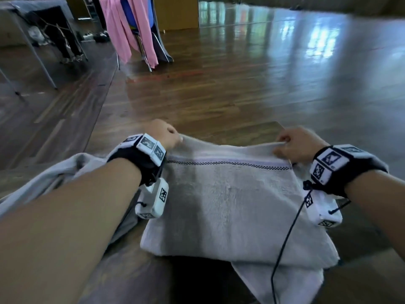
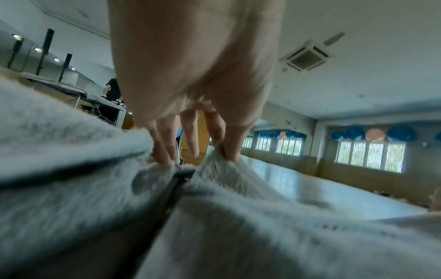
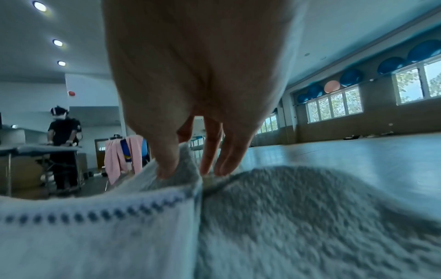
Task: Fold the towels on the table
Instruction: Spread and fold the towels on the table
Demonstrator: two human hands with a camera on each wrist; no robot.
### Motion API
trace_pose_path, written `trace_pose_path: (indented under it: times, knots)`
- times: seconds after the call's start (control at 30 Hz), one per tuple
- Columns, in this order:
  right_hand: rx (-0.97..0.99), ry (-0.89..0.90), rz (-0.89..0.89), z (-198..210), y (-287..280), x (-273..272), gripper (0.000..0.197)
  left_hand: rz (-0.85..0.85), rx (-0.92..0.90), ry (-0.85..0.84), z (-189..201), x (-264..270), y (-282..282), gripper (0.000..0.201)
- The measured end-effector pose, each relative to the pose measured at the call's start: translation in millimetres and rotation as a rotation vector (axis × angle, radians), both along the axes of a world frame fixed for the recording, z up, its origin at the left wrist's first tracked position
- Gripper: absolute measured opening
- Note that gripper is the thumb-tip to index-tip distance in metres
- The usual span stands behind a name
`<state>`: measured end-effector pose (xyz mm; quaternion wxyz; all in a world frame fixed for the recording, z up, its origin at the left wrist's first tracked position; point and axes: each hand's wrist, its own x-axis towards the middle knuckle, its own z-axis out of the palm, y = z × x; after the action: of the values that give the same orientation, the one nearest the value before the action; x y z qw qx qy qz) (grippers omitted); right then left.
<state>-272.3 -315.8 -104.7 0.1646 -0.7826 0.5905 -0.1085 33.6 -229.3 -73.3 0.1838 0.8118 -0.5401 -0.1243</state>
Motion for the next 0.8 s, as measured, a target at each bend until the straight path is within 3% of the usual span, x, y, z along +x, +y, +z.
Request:
trace_pose_path:
  times: [0.1,0.27,0.43,0.6,0.7,0.8]
  knots:
    - [0.02,0.036,0.048,-20,-1,8,0.015,-0.002,0.062,-0.001,-22,0,-4,0.019]
    - [-0.079,-0.098,0.007,-9,10,8,0.013,0.005,-0.149,-0.017,-15,-4,9,0.016]
    - [-0.416,-0.449,-0.035,40,56,-1,0.014,0.065,-0.489,0.237,34,-8,60,0.015]
    - [-0.409,-0.754,0.05,77,135,-17,0.018,0.138,-0.636,0.693,79,-4,154,0.005]
    - [-0.405,-0.826,0.118,100,173,-23,0.026,0.159,-0.727,0.679,109,7,210,0.006]
    - [-0.41,-0.82,0.168,129,198,-16,0.021,0.162,-0.767,0.679,136,25,250,0.011]
